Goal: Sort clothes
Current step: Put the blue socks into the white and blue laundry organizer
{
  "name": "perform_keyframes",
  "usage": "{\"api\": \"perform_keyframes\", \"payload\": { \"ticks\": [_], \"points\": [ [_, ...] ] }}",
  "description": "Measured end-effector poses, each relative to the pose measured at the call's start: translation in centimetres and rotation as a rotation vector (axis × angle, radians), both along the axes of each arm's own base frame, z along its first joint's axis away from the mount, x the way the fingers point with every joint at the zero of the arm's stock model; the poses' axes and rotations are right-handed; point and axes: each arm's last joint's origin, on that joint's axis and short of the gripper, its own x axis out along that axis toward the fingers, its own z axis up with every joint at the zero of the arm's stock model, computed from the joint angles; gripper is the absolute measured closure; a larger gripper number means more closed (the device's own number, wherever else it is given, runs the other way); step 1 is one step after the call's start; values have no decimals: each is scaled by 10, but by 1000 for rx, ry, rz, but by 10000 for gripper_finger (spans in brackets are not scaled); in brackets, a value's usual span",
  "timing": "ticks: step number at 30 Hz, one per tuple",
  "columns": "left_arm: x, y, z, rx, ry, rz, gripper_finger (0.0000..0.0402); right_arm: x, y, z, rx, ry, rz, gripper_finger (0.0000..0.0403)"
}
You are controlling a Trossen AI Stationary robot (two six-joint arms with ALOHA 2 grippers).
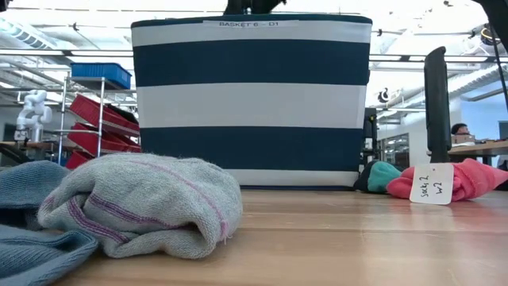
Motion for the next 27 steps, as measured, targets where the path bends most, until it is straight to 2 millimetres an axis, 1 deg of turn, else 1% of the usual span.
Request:
{"api": "perform_keyframes", "payload": {
  "ticks": [3,6,8,11,15,19,22,24,27],
  "points": [
    [0,0,0,0,0,0,256,-6,17,22,42,3,80,199],
    [0,0,0,-8,9,-5,256,-11,41,41,62,-8,171,201],
    [0,-1,-1,-18,22,-12,256,-14,60,50,81,-9,241,201],
    [0,-1,-1,-43,45,-25,256,-17,91,56,121,-9,356,201],
    [1,-4,-3,-116,96,-62,256,-23,134,51,168,63,456,201],
    [3,-10,-4,-226,156,-120,256,-32,177,39,179,184,540,202],
    [5,-17,-3,-360,195,-193,256,-36,210,23,200,254,579,202],
    [8,-23,-1,-451,203,-245,256,-38,231,11,192,283,570,202],
    [14,-33,4,-582,148,-307,256,-44,260,-11,142,324,542,202]
  ]
}}
